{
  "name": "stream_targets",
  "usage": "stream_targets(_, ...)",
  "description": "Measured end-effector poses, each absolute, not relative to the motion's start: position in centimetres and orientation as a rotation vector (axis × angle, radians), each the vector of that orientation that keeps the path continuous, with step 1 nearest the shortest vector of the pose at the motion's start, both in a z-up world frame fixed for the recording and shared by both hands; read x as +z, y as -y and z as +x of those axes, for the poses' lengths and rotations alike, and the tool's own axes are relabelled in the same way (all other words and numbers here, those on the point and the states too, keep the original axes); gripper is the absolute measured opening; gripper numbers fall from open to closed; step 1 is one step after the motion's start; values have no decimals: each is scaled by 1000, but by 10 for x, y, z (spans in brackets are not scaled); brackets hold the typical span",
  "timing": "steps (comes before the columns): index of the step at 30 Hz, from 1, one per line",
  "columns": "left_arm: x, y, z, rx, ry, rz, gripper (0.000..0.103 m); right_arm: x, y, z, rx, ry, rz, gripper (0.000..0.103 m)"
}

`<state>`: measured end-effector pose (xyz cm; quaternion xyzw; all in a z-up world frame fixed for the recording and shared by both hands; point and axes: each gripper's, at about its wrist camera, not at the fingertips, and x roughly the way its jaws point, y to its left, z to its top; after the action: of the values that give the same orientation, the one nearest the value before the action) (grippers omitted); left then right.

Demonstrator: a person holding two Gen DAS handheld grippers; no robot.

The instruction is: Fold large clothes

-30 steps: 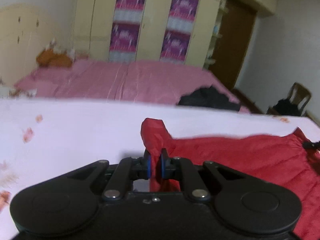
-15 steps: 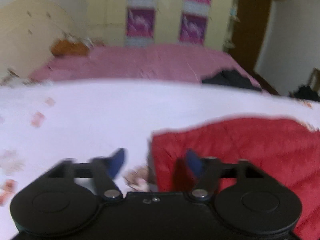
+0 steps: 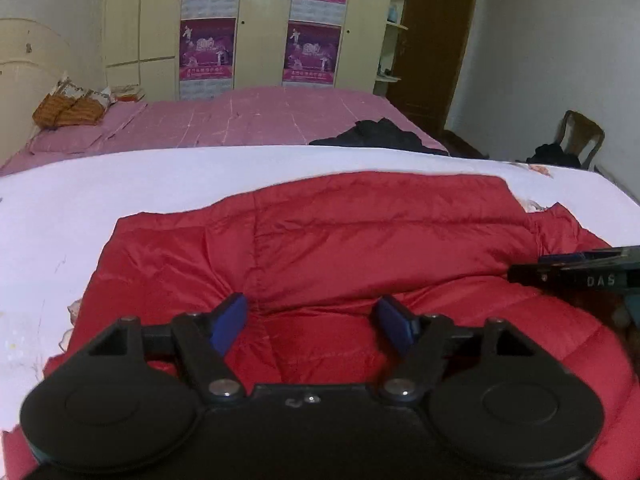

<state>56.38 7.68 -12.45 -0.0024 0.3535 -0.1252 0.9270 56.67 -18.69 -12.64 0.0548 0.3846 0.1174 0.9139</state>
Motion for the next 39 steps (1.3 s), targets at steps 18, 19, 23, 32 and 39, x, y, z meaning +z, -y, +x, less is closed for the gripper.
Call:
stream_targets(18,-115,-104,489,-144,-671,-57,73,-115,201,479,269,-732,51,66)
stream_targets(19,-111,-105,488,-125,-674,-53,70,-114,205,482,220,-733,44,66)
stream_targets(23,-96,-123,465,-55,-640,-94,73,-95,237,465,158,-693,166,66)
stream_targets(32,-87,-187,368,130,-644,-431,77,-72,326,367,63,-698,558,66)
stream_targets(39,-121,-195,352,67,-687,-795,65,-97,343,337,48,-768,838,66)
